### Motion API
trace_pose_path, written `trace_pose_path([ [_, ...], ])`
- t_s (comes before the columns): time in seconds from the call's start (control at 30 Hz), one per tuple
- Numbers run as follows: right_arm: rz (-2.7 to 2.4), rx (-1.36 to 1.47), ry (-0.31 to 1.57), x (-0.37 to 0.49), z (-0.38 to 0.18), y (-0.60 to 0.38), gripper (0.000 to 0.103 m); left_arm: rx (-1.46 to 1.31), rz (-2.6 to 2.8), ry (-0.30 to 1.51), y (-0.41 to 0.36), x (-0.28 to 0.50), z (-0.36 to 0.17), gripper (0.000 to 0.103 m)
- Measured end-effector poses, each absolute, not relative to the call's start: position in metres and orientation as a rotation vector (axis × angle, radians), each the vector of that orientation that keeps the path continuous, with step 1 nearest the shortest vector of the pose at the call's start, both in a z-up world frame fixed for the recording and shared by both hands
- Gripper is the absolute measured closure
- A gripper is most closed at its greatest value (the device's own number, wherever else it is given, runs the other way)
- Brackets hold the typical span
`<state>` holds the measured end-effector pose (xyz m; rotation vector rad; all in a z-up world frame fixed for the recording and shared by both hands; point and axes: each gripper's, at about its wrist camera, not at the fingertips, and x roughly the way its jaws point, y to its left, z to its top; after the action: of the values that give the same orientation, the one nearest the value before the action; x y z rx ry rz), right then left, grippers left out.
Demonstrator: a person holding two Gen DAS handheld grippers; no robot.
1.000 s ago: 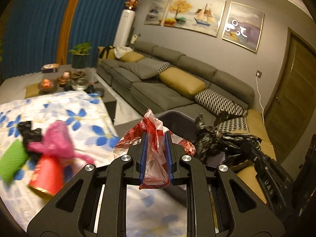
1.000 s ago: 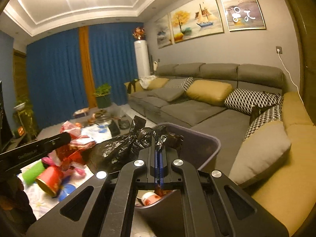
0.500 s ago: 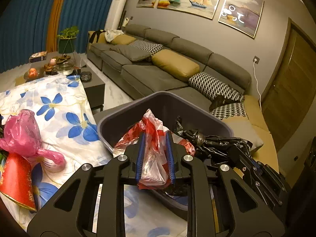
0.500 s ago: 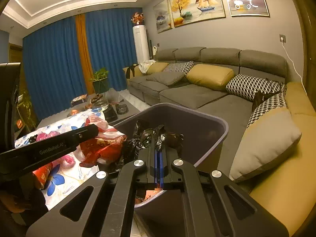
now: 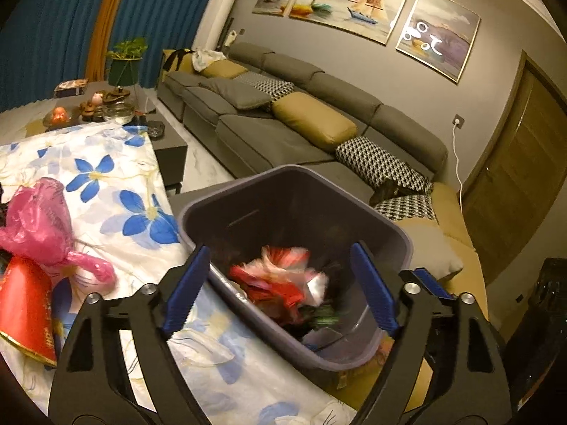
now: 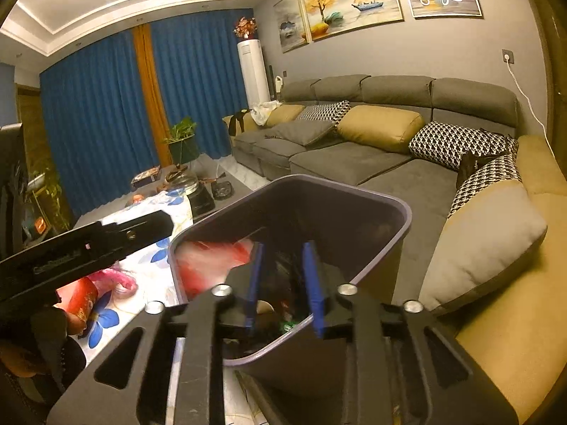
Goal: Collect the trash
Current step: 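Move both open tools back over the remaining trash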
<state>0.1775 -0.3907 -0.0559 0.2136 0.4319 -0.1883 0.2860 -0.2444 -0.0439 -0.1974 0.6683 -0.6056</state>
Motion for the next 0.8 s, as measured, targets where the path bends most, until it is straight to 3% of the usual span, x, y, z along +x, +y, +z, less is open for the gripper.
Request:
trace_pose_path([
  [0.2,-0.195,0.201,0.408,0.164,-0.051,-0.383,0.050,-0.202,-0.556,0.623,-0.222,0.268,-0.036,0.015],
  [0.27,-0.199,0.187,0.398,0.157,-0.049,-0.376,0.035,-0.199,-0.511,0.598,-0.209,0.257,-0.033,0.012],
  [0.37,-0.191,0.175,0.379,0.146,-0.047,-0.367,0.024,-0.182,-0.435,0.563,-0.187,0.240,-0.030,0.011],
  [0.47,-0.172,0.162,0.369,0.136,-0.047,-0.353,0.019,-0.177,-0.355,0.531,-0.159,0.223,-0.030,0.010],
  [0.8,-0.010,0.110,0.396,0.128,-0.055,-0.284,0.017,-0.197,-0.078,0.475,-0.049,0.168,-0.039,0.010],
])
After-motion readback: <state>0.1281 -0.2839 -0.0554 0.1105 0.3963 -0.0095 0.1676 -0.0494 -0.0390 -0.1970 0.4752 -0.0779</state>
